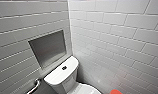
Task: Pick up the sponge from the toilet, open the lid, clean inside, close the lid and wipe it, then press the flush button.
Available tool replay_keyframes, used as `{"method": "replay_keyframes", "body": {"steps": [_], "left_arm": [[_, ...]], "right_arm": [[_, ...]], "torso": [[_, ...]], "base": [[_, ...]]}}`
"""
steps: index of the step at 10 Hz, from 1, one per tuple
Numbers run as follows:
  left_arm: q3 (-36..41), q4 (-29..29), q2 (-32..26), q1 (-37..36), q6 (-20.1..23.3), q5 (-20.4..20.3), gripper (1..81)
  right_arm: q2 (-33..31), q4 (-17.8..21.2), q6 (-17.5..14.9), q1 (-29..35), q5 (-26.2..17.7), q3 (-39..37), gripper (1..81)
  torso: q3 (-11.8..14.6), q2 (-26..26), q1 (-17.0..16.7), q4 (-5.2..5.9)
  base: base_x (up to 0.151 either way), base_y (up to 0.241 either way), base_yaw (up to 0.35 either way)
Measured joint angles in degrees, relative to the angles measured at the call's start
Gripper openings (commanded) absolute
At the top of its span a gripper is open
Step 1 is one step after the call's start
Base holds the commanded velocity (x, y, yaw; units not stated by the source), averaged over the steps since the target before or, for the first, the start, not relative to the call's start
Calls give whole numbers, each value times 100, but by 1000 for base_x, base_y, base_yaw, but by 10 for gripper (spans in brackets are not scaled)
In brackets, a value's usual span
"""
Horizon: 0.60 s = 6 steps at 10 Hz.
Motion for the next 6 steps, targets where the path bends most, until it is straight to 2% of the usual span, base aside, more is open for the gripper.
{"method": "replay_keyframes", "body": {"steps": [2, 5, 6], "left_arm": [[0, 0, 2, 45, 0, -6, 811], [-2, 0, 17, 45, 0, -2, 811], [0, 0, 44, 41, 0, -5, 811]], "right_arm": [[361, 143, 11, 466, -301, -739, 10], [1097, 261, 30, 667, -683, -1921, 10], [1325, 286, 48, 741, -781, -2127, 10]], "torso": [[-127, 0, 0, 0], [-658, 4, 5, 0], [-704, 4, 7, 0]], "base": [[0, 0, 0], [0, 0, 0], [0, 0, 0]]}}
